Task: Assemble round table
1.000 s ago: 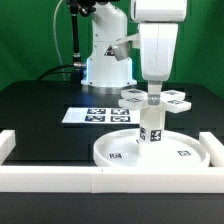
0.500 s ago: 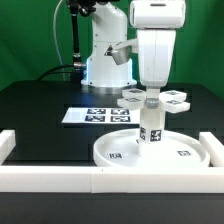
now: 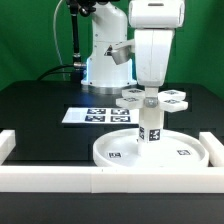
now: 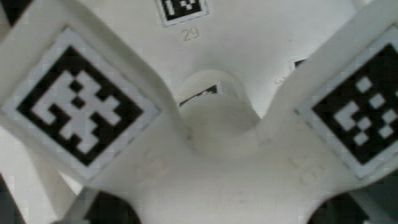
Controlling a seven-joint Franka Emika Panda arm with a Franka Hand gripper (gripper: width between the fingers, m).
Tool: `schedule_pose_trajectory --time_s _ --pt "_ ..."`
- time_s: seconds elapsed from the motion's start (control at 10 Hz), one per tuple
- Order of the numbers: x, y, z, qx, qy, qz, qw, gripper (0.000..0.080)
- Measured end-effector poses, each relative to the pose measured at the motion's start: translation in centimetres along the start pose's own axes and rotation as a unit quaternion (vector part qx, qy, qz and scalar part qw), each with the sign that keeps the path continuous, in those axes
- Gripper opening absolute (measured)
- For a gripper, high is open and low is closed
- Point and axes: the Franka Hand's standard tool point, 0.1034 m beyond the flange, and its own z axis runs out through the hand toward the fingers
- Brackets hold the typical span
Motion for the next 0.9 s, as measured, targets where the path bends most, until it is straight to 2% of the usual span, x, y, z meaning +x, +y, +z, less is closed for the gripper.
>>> schedule_pose_trajectory --time_s 0.3,0.4,0.6,0.9 --pt "0.18 -0.08 -0.01 0.000 0.001 0.168 0.986 0.0442" --pt "0.19 -0.10 -0.02 -0.004 0.004 0.232 0.973 0.0442" --pt "0.17 -0.20 -0.04 -0.003 0.005 0.351 0.936 0.0442" --pt "0.14 -0.18 -0.05 0.005 0.012 0.530 0.848 0.0442"
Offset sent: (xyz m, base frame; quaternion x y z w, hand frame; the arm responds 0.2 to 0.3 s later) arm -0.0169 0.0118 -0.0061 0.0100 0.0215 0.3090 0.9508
